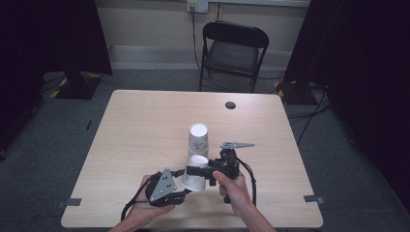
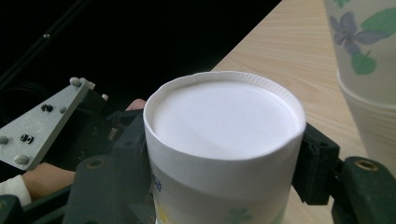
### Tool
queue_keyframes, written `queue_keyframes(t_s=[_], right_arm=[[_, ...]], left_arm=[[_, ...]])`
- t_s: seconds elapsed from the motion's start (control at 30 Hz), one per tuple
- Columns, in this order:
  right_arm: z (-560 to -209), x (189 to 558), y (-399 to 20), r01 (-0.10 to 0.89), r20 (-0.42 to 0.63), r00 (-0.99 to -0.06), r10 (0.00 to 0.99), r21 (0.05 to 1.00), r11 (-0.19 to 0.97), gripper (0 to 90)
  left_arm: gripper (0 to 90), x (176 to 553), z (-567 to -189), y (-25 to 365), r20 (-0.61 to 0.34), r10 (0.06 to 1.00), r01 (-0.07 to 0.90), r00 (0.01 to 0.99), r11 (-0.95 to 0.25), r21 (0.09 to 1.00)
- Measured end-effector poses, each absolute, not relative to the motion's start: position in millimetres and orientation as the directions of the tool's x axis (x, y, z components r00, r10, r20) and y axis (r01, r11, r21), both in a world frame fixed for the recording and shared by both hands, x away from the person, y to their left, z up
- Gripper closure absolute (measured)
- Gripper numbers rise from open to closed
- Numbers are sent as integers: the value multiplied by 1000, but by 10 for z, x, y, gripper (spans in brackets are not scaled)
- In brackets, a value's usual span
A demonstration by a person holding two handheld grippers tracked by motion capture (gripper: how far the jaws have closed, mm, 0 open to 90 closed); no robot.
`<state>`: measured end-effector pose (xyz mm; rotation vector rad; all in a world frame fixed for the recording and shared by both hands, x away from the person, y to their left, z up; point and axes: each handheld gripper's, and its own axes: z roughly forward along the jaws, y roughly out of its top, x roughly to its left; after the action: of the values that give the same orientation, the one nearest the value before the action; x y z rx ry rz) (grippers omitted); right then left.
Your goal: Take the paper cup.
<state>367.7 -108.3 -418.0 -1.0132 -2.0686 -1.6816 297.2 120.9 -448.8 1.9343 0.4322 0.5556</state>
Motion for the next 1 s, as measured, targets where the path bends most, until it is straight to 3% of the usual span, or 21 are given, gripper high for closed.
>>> queue_keyframes(t_s=[0.17,0.57,0.8,1.0], right_arm=[[-4178,3673,-1093,688,641,-702,311,723,63,345],[-4241,3678,-1039,731,691,-665,284,680,56,334],[-4248,3674,-1030,717,670,-679,299,693,73,284],[-4242,3668,-1018,703,646,-692,323,704,99,249]], left_arm=[[496,2976,-4497,1195,212,556,45,804,-412,910],[718,3020,-4473,1259,174,582,89,795,-395,914],[785,3062,-4444,1334,109,593,131,798,-347,929],[792,3084,-4447,1338,58,585,171,809,-329,929]])
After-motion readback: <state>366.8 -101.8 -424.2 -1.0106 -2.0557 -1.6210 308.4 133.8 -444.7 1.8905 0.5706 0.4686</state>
